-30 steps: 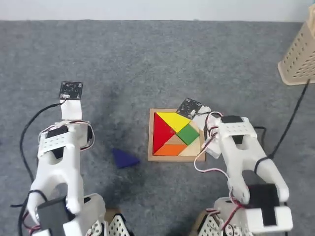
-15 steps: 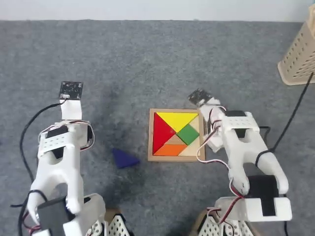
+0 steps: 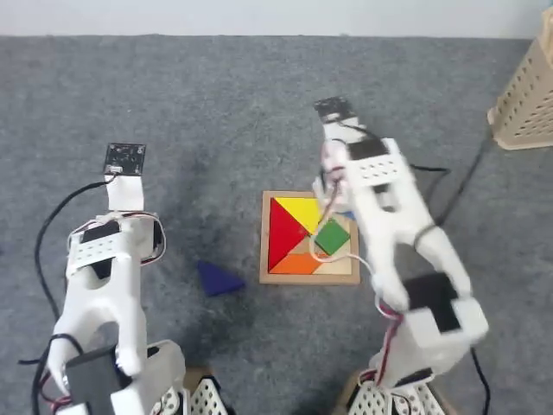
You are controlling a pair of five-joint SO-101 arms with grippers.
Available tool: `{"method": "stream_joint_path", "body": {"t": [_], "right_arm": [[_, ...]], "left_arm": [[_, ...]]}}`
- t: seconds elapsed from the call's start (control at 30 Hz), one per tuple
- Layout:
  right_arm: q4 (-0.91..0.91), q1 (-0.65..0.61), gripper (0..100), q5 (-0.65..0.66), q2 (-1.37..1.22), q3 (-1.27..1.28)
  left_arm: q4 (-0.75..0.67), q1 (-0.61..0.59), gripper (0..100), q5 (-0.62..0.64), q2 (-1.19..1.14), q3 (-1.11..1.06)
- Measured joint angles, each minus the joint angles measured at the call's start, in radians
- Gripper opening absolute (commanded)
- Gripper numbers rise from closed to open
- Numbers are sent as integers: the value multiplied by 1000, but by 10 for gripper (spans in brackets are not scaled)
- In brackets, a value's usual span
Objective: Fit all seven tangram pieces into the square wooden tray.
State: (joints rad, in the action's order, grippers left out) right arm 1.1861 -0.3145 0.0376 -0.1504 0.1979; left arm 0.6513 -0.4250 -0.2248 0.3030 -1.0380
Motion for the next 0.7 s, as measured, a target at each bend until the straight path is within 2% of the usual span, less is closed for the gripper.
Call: {"method": "stream_joint_path", "body": {"t": [0.17,0.37,0.7], "right_arm": [[0,-6,106,-69,-155,-86],[0,-12,210,-71,-178,-100],[38,-12,210,-69,-164,-100]], "left_arm": [[0,0,106,0,0,0],[0,0,106,0,0,0],[0,0,106,0,0,0]]}}
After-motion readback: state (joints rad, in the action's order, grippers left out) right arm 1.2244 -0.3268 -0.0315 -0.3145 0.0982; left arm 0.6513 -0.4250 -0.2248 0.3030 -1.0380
